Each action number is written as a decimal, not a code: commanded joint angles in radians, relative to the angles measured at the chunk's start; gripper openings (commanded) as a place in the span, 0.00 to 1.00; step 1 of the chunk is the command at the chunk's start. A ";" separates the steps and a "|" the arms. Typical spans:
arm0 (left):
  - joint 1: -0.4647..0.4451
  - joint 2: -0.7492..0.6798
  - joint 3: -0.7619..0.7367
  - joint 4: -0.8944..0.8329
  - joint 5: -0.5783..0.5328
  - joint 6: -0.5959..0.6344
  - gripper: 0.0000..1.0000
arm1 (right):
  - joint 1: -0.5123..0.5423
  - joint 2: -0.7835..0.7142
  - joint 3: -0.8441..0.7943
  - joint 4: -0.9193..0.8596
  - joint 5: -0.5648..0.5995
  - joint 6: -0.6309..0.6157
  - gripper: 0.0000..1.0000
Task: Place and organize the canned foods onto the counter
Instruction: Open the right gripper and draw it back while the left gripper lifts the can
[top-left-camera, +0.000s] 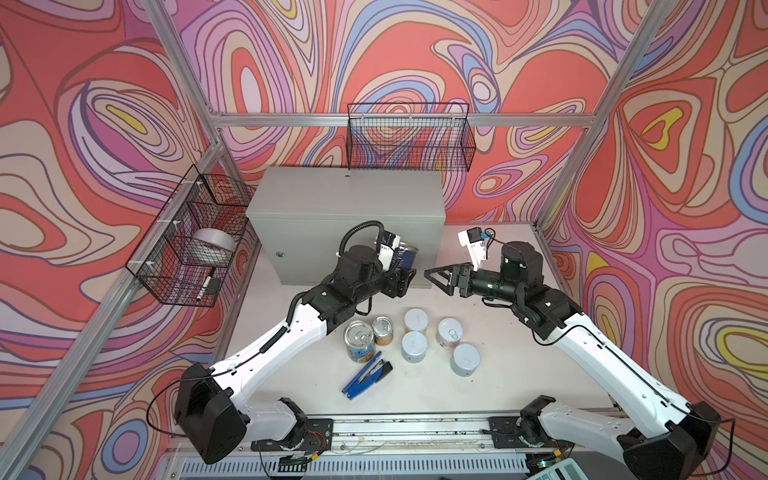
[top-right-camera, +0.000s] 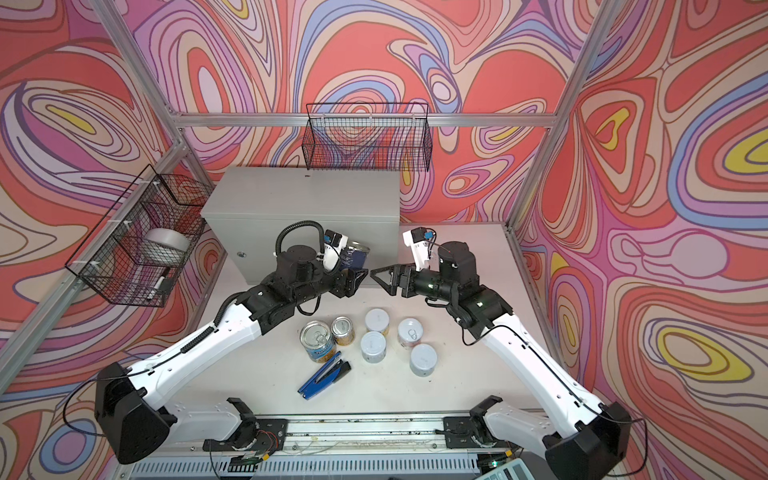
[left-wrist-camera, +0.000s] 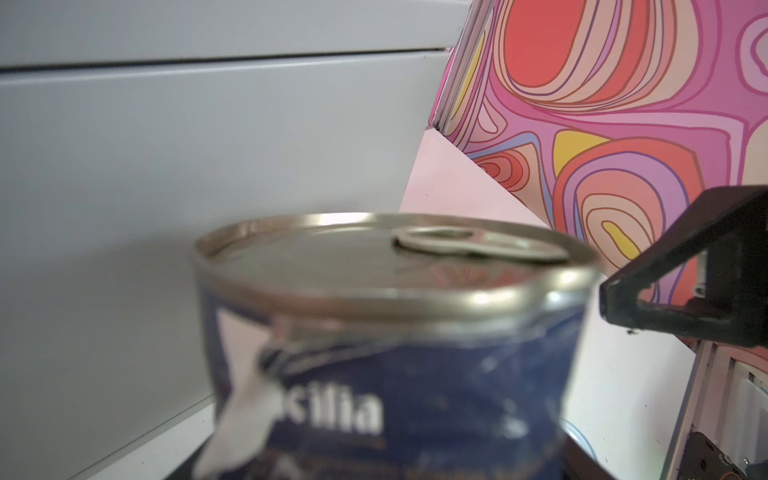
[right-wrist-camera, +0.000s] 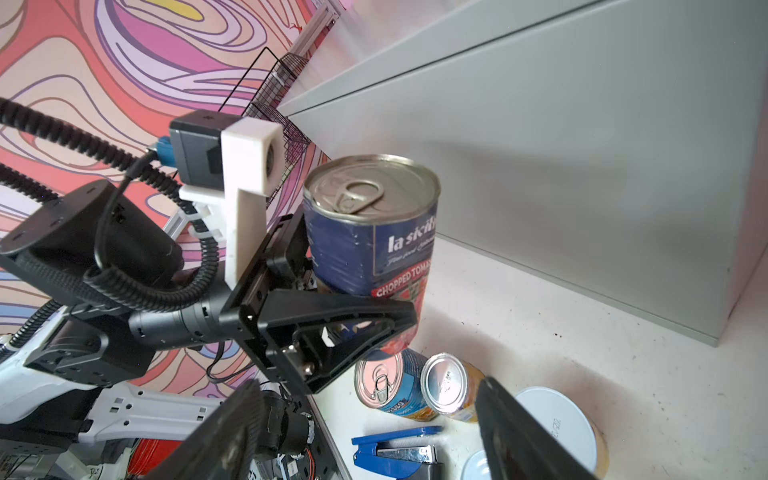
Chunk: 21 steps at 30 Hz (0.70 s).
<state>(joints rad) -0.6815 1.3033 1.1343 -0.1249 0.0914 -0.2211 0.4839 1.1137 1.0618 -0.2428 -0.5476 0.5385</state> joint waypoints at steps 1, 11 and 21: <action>0.002 -0.060 0.057 0.034 -0.020 -0.015 0.57 | 0.000 -0.030 -0.073 0.138 -0.005 0.025 0.83; 0.014 -0.141 0.129 -0.072 -0.024 0.007 0.59 | -0.001 -0.047 -0.215 0.418 -0.060 0.094 0.84; 0.028 -0.109 0.339 -0.132 -0.191 0.167 0.62 | -0.001 -0.090 -0.262 0.419 -0.063 0.052 0.84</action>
<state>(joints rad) -0.6601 1.2102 1.3758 -0.3401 -0.0090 -0.1341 0.4839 1.0485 0.8169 0.1486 -0.6018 0.6144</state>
